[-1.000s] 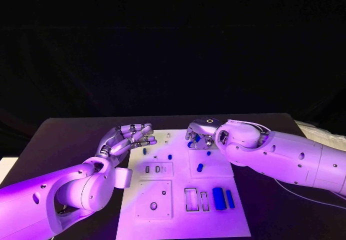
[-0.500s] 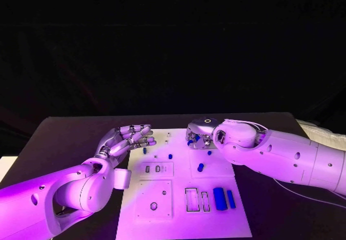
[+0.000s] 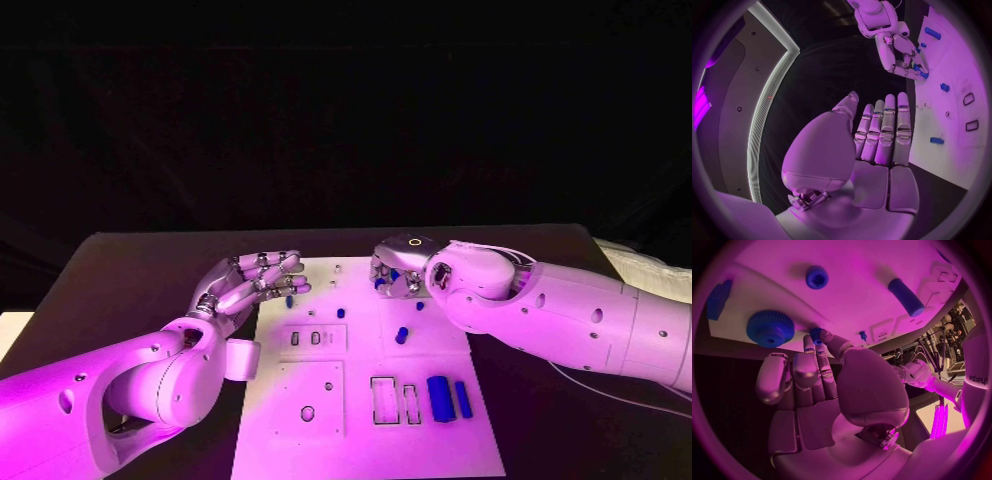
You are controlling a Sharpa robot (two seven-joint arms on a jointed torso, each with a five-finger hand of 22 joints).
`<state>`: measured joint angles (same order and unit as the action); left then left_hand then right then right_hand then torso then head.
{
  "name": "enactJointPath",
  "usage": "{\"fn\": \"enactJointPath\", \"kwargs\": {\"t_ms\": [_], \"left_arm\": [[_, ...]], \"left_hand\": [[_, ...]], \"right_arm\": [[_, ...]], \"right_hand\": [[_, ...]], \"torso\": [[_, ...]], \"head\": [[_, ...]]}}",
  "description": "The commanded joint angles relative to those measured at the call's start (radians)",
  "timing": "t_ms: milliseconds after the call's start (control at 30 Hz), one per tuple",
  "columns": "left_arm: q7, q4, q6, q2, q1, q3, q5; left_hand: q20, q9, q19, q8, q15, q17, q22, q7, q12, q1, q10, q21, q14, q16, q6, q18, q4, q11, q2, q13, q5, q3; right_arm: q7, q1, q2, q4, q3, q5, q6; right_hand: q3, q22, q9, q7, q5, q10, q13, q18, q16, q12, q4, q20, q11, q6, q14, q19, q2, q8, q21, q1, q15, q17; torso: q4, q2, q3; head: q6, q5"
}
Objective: Assemble the parts on the task board
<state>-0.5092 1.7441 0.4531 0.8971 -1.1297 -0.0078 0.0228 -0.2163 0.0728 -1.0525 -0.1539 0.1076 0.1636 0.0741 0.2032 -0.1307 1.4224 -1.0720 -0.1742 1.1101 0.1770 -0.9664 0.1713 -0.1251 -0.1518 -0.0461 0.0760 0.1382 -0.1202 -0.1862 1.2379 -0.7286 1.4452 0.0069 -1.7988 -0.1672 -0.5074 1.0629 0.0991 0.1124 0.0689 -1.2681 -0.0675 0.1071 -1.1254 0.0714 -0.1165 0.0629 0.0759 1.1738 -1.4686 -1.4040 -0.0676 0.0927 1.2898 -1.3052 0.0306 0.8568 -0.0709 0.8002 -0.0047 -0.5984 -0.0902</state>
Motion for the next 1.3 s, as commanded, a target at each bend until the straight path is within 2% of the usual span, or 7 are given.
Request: {"fn": "enactJointPath", "kwargs": {"t_ms": [33, 133, 267, 600, 867, 967, 1300], "left_arm": [[-0.002, 0.002, -0.02, 0.0, -0.001, 0.001, 0.002], [-0.002, 0.001, -0.02, 0.0, -0.001, 0.001, 0.002], [-0.003, 0.002, -0.02, 0.0, -0.001, 0.001, 0.002], [-0.003, 0.002, -0.022, -0.003, -0.001, 0.001, 0.002], [-0.002, 0.001, -0.023, -0.004, -0.001, 0.001, 0.002], [-0.002, 0.002, -0.023, -0.003, -0.001, 0.001, 0.002], [0.0, 0.003, -0.024, 0.0, -0.002, 0.001, 0.002]], "left_hand": [[-0.001, -0.001, -0.005, 0.003, 0.002, 0.001, -0.001, 0.004, 0.003, -0.001, -0.001, 0.006, 0.006, -0.006, -0.002, 0.011, 0.005, -0.002, -0.001, -0.001, -0.006, -0.001], [-0.001, -0.001, -0.006, 0.004, 0.002, 0.002, -0.001, 0.004, 0.004, 0.001, -0.001, 0.007, 0.006, -0.006, -0.003, 0.012, 0.006, -0.002, 0.0, -0.001, -0.006, -0.002], [-0.001, -0.002, -0.006, 0.005, 0.002, 0.002, -0.001, 0.004, 0.005, 0.001, -0.001, 0.007, 0.006, -0.007, -0.002, 0.012, 0.007, -0.002, 0.0, -0.001, -0.006, -0.002], [-0.001, -0.002, -0.007, 0.006, 0.002, 0.003, -0.002, 0.005, 0.008, 0.001, 0.0, 0.009, 0.006, -0.009, -0.002, 0.011, 0.009, -0.003, 0.0, -0.002, -0.006, -0.001], [-0.001, -0.003, -0.007, 0.008, 0.003, 0.003, -0.003, 0.005, 0.01, 0.001, 0.001, 0.011, 0.006, -0.01, -0.001, 0.011, 0.01, -0.004, 0.0, -0.002, -0.006, -0.001], [-0.001, -0.003, -0.007, 0.008, 0.003, 0.003, -0.003, 0.005, 0.01, 0.001, 0.001, 0.011, 0.006, -0.01, -0.001, 0.011, 0.01, -0.004, 0.0, -0.002, -0.006, -0.001], [-0.001, -0.003, -0.007, 0.009, 0.003, 0.004, -0.003, 0.005, 0.012, 0.001, 0.002, 0.012, 0.006, -0.011, 0.0, 0.011, 0.012, -0.004, 0.0, -0.003, -0.006, 0.0]], "right_arm": [[-0.02, 0.001, 0.003, 0.008, 0.004, -0.01, -0.11], [-0.026, 0.003, 0.013, 0.003, 0.006, 0.0, -0.148], [-0.028, 0.01, 0.043, -0.023, 0.007, 0.014, -0.184], [-0.022, 0.013, 0.111, -0.083, 0.007, 0.019, -0.204], [-0.014, 0.013, 0.16, -0.128, 0.005, 0.021, -0.182], [-0.013, 0.012, 0.169, -0.138, 0.004, 0.021, -0.166], [-0.024, 0.008, 0.187, -0.162, 0.0, 0.019, -0.122]], "right_hand": [[-0.007, 0.005, 0.0, 0.004, -0.005, -0.03, -0.011, -0.017, -0.01, -0.008, -0.002, 0.001, -0.03, -0.005, -0.027, -0.002, 0.017, -0.009, 0.009, -0.027, 0.005, 0.003], [-0.018, 0.01, -0.004, 0.012, 0.0, 0.001, -0.003, -0.018, -0.015, -0.012, -0.005, 0.007, -0.02, -0.027, -0.024, 0.003, 0.01, -0.026, 0.014, -0.027, -0.005, 0.004], [-0.028, 0.012, -0.007, 0.017, 0.003, 0.024, 0.001, -0.018, -0.02, -0.012, -0.005, 0.015, -0.012, -0.043, -0.022, 0.008, 0.003, -0.031, 0.018, -0.024, -0.012, 0.005], [-0.032, 0.016, -0.007, 0.019, 0.004, 0.026, 0.002, -0.018, -0.023, -0.011, -0.005, 0.017, -0.01, -0.045, -0.021, 0.009, 0.001, -0.031, 0.021, -0.023, -0.013, 0.007], [-0.033, 0.018, -0.007, 0.02, 0.004, 0.028, 0.002, -0.018, -0.026, -0.011, -0.004, 0.019, -0.009, -0.047, -0.021, 0.009, -0.001, -0.03, 0.023, -0.021, -0.014, 0.009], [-0.033, 0.02, -0.007, 0.02, 0.004, 0.028, 0.002, -0.018, -0.029, -0.01, -0.003, 0.019, -0.009, -0.048, -0.021, 0.009, -0.001, -0.03, 0.024, -0.019, -0.014, 0.012], [-0.032, 0.023, -0.007, 0.021, 0.002, 0.031, 0.002, -0.018, -0.032, -0.01, 0.003, 0.022, -0.008, -0.051, -0.021, 0.011, -0.005, -0.03, 0.028, -0.011, -0.015, 0.013]], "torso": [[-0.0015, 0.002, -0.0012], [-0.0033, 0.004, -0.0015], [-0.0043, 0.006, -0.0017], [-0.0085, 0.008, -0.0018], [-0.0093, 0.01, -0.0021], [-0.011, 0.011, -0.0025], [-0.0095, 0.013, -0.0025]], "head": [[0.004, 0.0], [0.006, -0.001], [0.011, -0.003], [0.012, 0.002], [0.012, 0.007], [0.01, 0.008], [0.011, 0.011]]}}
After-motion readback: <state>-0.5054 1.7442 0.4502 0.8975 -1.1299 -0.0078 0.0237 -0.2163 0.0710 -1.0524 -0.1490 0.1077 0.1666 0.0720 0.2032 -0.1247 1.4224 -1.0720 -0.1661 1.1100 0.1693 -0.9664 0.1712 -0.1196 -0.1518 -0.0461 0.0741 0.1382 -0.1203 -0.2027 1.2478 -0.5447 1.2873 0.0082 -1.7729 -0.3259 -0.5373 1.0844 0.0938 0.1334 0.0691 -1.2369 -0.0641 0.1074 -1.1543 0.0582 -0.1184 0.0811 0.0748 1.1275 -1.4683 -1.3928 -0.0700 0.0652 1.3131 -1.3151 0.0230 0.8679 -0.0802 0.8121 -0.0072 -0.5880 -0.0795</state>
